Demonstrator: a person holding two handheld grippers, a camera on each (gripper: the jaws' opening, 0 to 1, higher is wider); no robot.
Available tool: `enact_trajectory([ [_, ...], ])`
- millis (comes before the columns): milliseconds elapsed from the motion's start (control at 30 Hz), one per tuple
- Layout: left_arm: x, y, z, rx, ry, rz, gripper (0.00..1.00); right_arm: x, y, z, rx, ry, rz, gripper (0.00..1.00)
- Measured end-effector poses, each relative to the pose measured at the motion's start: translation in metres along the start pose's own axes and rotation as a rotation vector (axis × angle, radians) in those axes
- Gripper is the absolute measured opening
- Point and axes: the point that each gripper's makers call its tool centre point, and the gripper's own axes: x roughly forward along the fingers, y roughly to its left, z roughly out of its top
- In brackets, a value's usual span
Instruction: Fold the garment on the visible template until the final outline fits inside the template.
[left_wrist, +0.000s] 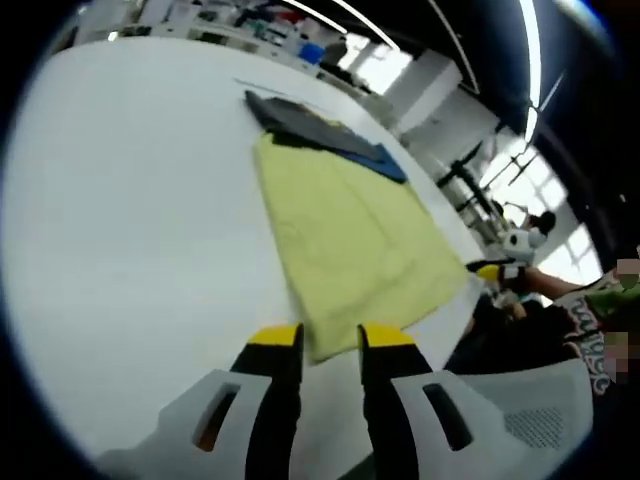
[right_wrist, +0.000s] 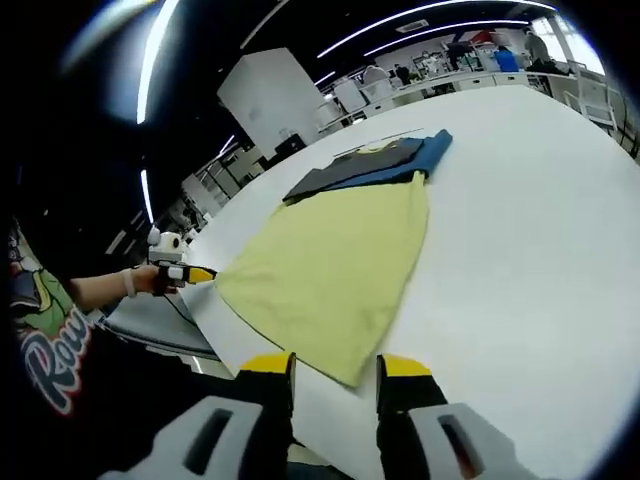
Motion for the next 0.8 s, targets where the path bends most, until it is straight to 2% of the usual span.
enact_trajectory([
  [67,0.002,-0.002,-0.002,0.017,-0.005,-0.001,0.13,0.0,-0.001,-0.002,0.007,0.007,0.001,0.21],
  [133,0.002,0.0,-0.002,-0.021,-0.011,-0.001,0.09,0.0,-0.003,-0.003,0.02,0.007,-0.002,0.17],
  [233,0.003,0.003,-0.004,-0.036,-0.016,0.007,0.02,0.001,-0.005,-0.005,0.053,0.012,-0.002,0.09],
  [367,0.005,0.0,-0.003,-0.052,-0.025,0.001,0.01,0.002,-0.012,-0.008,0.094,0.02,-0.02,0.0],
  [467,0.006,-0.002,-0.003,-0.014,-0.024,0.004,0.01,0.0,-0.013,-0.008,0.159,0.036,-0.017,0.0],
  [567,0.005,-0.004,-0.001,-0.027,-0.027,-0.001,0.0,-0.002,-0.013,-0.004,0.149,0.035,-0.011,0.0],
  [767,-0.007,-0.016,0.007,-0.126,-0.039,-0.053,0.0,-0.017,-0.002,0.015,0.196,0.004,0.05,0.0],
  [800,-0.009,-0.022,0.008,-0.148,-0.041,-0.081,0.0,-0.02,-0.001,0.018,0.198,-0.005,0.054,0.0],
])
